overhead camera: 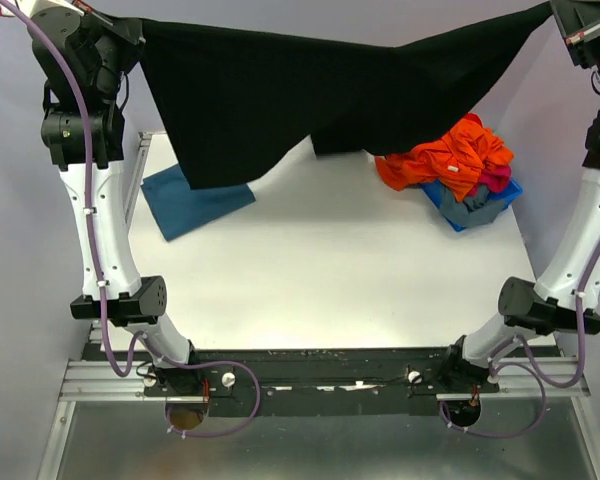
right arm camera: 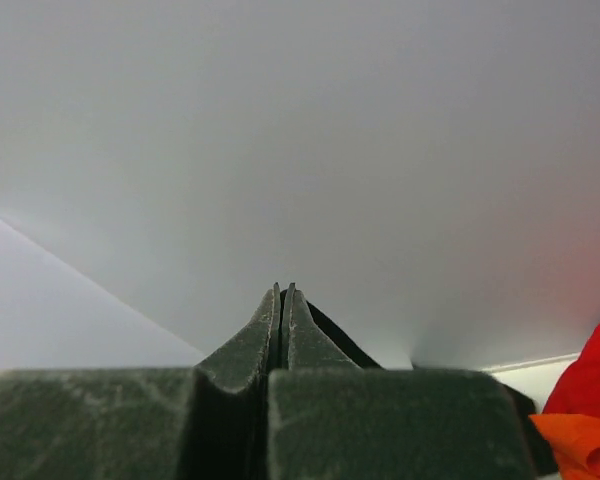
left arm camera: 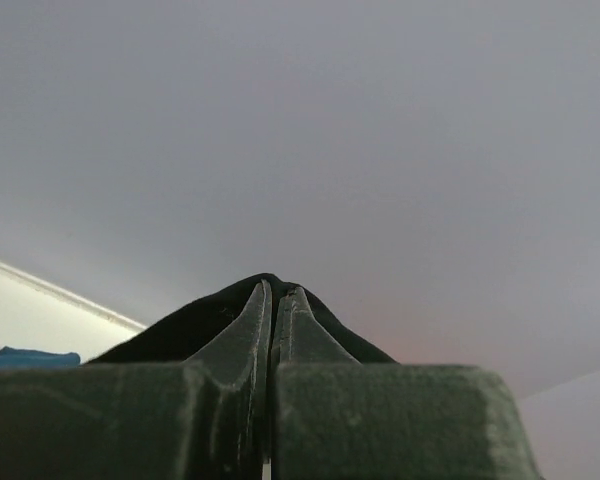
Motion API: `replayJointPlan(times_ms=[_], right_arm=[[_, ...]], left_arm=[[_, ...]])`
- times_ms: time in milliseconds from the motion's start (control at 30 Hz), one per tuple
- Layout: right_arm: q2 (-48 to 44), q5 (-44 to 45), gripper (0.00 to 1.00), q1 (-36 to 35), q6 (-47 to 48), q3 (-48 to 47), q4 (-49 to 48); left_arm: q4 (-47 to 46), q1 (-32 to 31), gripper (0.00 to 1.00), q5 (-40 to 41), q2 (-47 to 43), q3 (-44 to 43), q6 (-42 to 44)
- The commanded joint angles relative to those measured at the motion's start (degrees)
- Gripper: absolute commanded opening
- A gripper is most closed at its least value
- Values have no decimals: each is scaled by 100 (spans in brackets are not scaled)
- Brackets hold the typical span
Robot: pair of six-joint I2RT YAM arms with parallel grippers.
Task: Fold and stack the t-shirts
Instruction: Flatten out the tshirt
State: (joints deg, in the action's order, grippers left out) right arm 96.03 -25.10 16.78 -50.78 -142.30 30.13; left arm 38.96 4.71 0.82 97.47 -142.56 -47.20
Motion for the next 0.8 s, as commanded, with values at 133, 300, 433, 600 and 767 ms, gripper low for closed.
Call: replayJointPlan(times_ms=[133,300,433,600,767], right_arm=[[-1155,-1225,1,309,-11,1940,-447],[-2218,-1024,1,335,428,2496,-193],[-2913,-874,1,344,657,2628,-69],[-3468,-496,1,344,824,2761,-86],[-2969,-583,1,344,685,2041,-43]], left_arm=[[-608,74,0,-337,-526,1675,140],[-899,74,0,-310,-1694,2969,281],[-636,74,0,-136,-2494,3348,474],[-504,74,0,287,-3041,3508,668],[-302,74,0,322,-2437,2692,686]])
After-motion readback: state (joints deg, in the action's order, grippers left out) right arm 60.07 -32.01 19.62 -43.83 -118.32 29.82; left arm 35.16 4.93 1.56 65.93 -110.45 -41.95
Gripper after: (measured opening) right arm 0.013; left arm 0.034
